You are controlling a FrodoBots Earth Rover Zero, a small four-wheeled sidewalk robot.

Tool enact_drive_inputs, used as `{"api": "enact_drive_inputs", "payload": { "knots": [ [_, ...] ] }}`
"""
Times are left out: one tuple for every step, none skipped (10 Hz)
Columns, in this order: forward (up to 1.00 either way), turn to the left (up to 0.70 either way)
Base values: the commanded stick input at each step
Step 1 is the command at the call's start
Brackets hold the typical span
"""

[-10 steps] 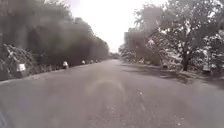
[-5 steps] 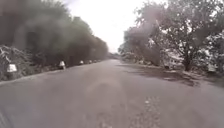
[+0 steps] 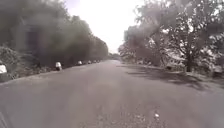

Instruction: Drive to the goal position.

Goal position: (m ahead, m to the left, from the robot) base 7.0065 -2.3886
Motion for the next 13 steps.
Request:
{"api": "enact_drive_inputs", "payload": {
  "knots": [
    [0.7,0.0],
    [0.7,0.0],
    [0.7,0.0],
    [0.7,0.0],
    [0.7,0.0],
    [0.7,0.0],
    [0.7,0.0],
    [0.7,0.0],
    [0.7,0.0],
    [0.7,0.0],
    [0.7,0.0],
    [0.7,0.0],
    [0.7,0.0]
  ]
}}
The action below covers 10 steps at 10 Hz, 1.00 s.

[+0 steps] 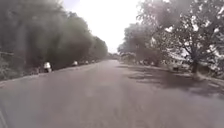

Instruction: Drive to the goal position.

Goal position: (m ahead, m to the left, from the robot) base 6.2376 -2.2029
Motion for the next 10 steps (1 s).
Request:
{"api": "enact_drive_inputs", "payload": {
  "knots": [
    [0.7,0.27],
    [0.7,0.27],
    [0.7,0.27],
    [0.7,0.0],
    [0.7,0.0],
    [0.7,0.0],
    [0.7,0.0],
    [0.7,0.0],
    [0.7,0.0],
    [0.7,0.0]
  ]
}}
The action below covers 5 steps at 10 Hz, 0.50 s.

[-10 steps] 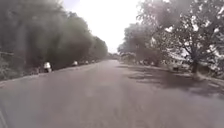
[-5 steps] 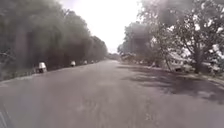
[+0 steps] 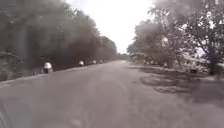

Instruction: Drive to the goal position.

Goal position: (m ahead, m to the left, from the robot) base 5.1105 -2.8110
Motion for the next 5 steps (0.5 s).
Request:
{"api": "enact_drive_inputs", "payload": {
  "knots": [
    [0.7,0.0],
    [0.7,0.0],
    [0.7,0.0],
    [0.7,0.0],
    [0.7,0.0]
  ]
}}
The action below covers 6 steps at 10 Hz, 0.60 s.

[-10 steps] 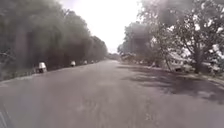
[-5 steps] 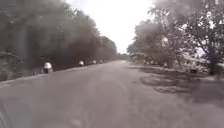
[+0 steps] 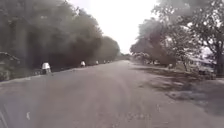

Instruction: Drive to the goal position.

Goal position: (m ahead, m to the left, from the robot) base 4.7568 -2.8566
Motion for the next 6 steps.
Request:
{"api": "enact_drive_inputs", "payload": {
  "knots": [
    [0.7,0.0],
    [0.7,0.0],
    [0.7,0.0],
    [0.7,0.0],
    [0.7,-0.27],
    [0.7,-0.24]
  ]
}}
